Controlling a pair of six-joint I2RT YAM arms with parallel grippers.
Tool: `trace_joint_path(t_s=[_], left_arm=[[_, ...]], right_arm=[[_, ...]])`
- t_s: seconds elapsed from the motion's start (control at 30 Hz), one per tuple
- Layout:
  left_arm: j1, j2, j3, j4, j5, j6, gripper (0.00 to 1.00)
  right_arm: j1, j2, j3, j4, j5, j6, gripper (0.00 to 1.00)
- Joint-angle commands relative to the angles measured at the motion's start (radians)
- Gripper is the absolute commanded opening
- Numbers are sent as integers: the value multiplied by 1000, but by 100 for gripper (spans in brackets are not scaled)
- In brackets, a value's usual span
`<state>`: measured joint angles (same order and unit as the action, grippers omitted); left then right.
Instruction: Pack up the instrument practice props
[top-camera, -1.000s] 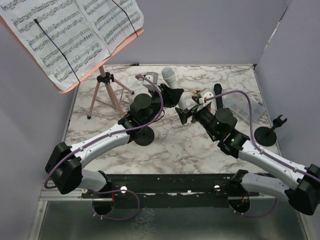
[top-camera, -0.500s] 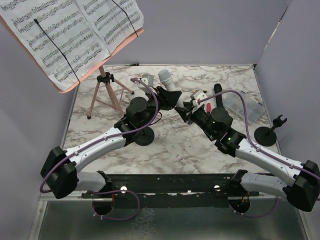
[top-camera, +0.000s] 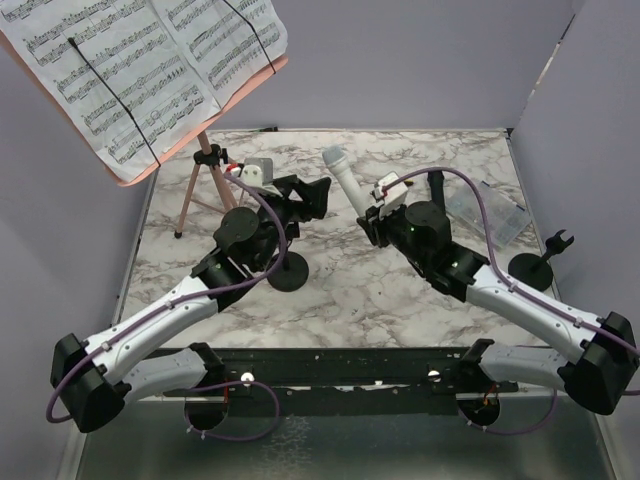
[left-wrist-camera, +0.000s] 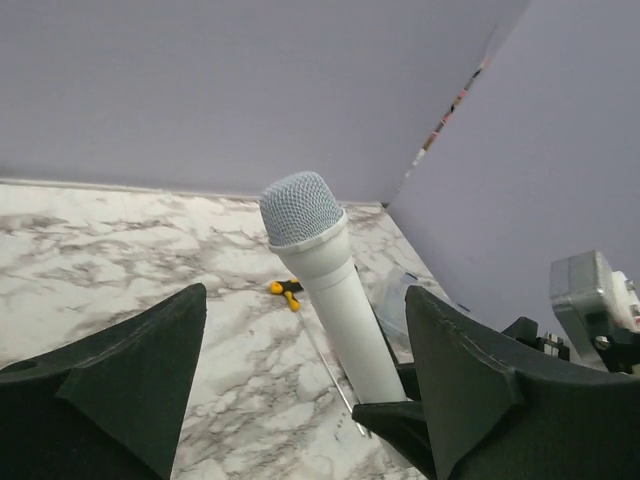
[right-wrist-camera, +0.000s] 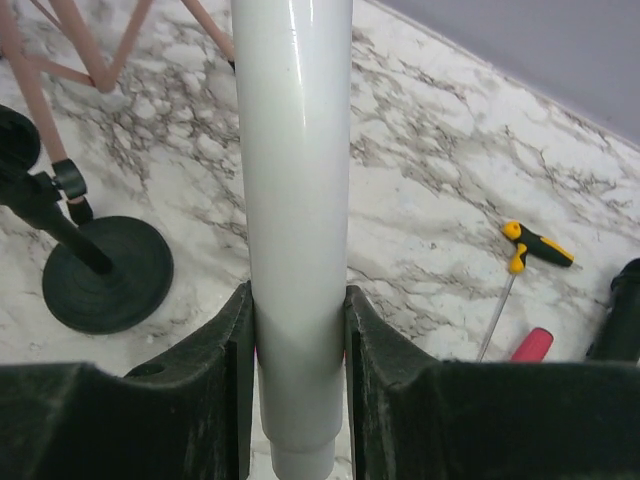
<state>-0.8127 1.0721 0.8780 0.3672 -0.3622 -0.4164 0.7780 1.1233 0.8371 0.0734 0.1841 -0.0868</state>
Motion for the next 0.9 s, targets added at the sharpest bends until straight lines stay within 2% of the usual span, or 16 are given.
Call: trace_joint_path(t_s=[0.0, 0.2, 0.4, 0.63, 0.87], left_arm=[[2, -117, -46, -118, -152, 145, 83], [1, -308, -164, -186, -261, 192, 89], [1, -467, -297, -264, -319, 181, 99], [2, -673, -510, -261, -379, 171, 99], [1, -804, -586, -249, -455, 189, 99]], right_arm=[[-30, 39, 57, -125, 80, 26, 1], [-118, 134, 125, -221, 111, 62, 1], [-238, 249, 190, -291, 113, 142, 1], [-341, 352, 222, -296, 124, 163, 1], [-440, 458, 230, -293, 102, 164, 1]])
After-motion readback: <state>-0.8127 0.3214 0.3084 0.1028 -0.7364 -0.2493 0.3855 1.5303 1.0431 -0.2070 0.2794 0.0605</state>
